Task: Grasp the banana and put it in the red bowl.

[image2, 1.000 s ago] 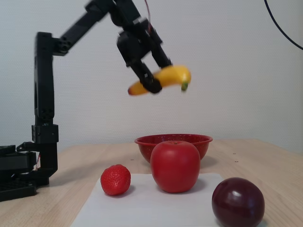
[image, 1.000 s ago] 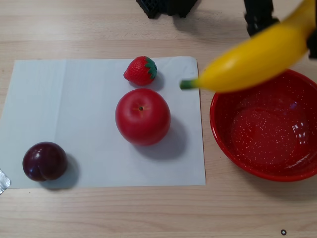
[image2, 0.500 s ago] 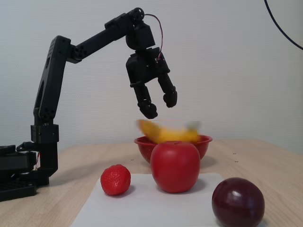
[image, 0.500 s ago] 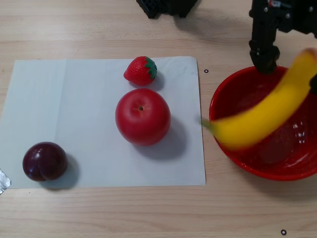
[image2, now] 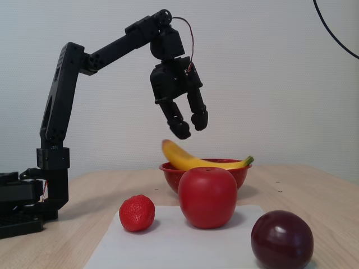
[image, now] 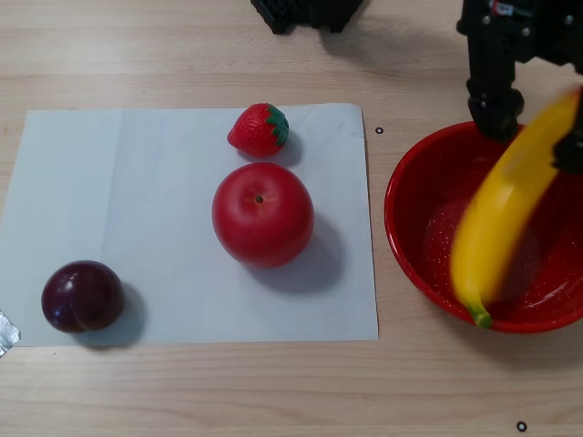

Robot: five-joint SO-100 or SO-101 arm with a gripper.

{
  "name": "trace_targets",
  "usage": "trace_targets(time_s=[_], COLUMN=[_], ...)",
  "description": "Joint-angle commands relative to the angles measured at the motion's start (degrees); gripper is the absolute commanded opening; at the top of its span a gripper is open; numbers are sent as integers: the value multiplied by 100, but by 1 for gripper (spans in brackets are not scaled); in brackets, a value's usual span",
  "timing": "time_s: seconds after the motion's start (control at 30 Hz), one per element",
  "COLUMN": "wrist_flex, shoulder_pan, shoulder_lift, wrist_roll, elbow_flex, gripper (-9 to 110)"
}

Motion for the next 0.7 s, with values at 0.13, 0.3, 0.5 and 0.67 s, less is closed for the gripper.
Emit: trace_targets(time_s=[0.13, 0.3, 0.5, 0.67], wrist_flex=[290, 352, 352, 316], shoulder_pan=[-281, -492, -870, -1266], shoulder_lift=[1055, 1600, 2408, 3120], wrist_roll=[185, 290, 466, 554], elbow_flex=[-264, -88, 343, 967], gripper=[0, 0, 0, 0])
